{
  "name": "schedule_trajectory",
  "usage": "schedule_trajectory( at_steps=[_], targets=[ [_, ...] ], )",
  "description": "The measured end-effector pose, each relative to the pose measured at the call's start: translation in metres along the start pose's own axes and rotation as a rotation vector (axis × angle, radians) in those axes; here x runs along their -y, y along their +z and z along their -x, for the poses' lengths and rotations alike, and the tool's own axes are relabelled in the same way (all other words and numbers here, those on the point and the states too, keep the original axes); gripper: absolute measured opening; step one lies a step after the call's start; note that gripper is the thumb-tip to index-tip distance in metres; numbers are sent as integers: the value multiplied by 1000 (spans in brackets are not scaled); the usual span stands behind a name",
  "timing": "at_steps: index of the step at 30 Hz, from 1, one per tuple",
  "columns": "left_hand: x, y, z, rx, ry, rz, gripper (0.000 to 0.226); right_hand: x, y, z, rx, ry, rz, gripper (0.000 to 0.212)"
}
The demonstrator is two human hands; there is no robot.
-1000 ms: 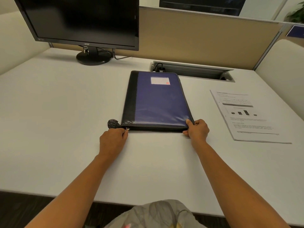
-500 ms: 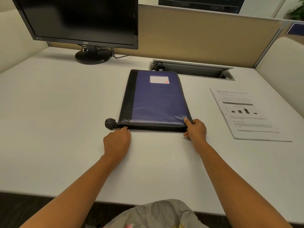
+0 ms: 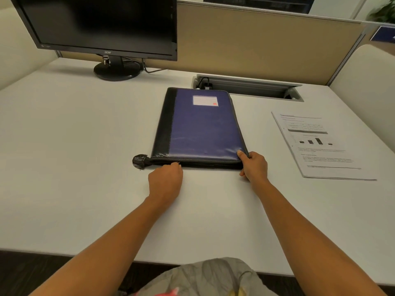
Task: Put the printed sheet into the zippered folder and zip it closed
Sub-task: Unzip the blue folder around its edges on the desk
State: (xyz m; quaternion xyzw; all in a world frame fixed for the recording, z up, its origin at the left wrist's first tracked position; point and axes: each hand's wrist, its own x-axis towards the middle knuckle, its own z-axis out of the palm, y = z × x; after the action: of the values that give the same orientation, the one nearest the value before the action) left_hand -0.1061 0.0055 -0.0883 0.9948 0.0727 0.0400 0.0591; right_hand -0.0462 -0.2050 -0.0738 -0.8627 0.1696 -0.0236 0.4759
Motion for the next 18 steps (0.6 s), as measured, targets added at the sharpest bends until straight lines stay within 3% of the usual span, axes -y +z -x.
schedule_trajectory(
  at_steps=[18],
  targets=[
    [20, -6, 16, -64, -121, 60, 39, 0, 3, 1, -63, -20, -61, 40]
  ],
)
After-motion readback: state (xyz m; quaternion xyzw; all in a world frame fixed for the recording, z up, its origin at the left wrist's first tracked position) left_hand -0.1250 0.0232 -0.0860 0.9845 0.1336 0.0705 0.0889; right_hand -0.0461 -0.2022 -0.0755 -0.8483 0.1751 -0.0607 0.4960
